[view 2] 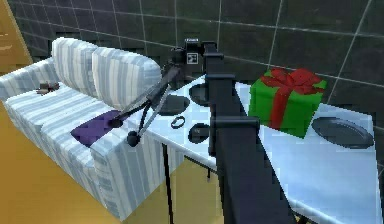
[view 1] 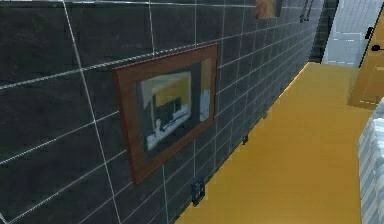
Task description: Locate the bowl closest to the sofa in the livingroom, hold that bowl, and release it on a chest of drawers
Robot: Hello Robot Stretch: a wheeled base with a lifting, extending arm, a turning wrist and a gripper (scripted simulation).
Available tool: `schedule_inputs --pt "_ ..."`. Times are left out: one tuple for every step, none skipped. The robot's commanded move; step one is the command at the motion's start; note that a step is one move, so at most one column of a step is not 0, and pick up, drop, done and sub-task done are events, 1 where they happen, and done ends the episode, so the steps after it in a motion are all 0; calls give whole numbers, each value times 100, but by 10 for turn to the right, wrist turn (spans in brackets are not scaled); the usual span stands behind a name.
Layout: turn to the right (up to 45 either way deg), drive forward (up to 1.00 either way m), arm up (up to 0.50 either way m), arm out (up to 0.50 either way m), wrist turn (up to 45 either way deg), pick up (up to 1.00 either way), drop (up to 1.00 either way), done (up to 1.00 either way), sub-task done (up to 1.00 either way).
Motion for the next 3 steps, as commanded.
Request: schedule_inputs --pt "0 0 0 0 450 0 0 0 0" --pt "0 0 0 0 450 0 0 0 0" --pt "0 0 0 0 270 0 0 0 0"
